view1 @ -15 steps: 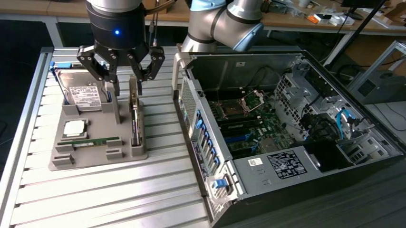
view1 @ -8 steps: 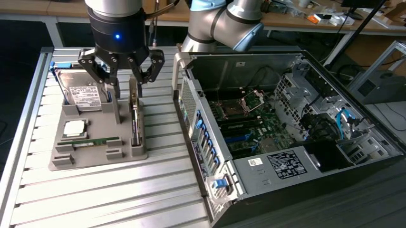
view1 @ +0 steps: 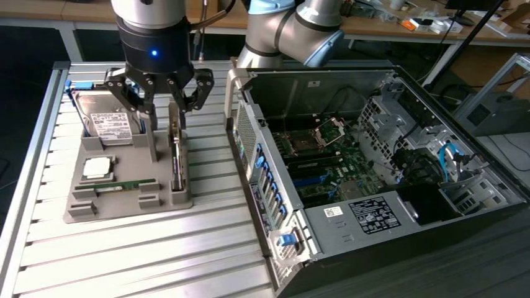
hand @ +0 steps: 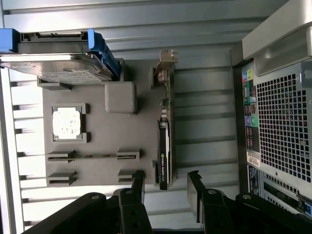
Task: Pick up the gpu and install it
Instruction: 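Pick up the gpu and move the gpu toward the slot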
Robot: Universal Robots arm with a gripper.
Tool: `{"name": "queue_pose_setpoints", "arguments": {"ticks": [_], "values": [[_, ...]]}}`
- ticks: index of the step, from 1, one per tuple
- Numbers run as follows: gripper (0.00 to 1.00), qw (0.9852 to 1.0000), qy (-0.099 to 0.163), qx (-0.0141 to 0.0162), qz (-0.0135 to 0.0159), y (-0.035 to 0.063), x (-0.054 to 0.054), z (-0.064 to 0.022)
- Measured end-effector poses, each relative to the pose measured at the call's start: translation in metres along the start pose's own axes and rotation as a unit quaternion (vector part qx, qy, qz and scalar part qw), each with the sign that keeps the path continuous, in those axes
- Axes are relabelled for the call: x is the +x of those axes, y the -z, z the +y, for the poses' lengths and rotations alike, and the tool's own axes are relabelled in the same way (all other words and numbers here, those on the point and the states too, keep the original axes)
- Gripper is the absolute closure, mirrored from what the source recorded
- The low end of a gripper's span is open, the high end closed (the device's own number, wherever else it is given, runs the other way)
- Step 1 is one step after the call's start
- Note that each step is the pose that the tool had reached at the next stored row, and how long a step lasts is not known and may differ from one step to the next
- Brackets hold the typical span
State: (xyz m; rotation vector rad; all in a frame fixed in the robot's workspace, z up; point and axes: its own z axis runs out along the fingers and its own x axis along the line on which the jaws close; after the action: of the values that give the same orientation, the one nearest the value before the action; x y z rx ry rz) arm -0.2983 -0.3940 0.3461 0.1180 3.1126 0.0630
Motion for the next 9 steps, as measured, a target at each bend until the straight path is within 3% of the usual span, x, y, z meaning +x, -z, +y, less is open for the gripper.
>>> {"name": "queue_pose_setpoints", "arguments": {"ticks": [9], "values": [[0.52,1.0,0.0,0.0014,-0.0002,-0.0058,-0.0014,0.0019]]}}
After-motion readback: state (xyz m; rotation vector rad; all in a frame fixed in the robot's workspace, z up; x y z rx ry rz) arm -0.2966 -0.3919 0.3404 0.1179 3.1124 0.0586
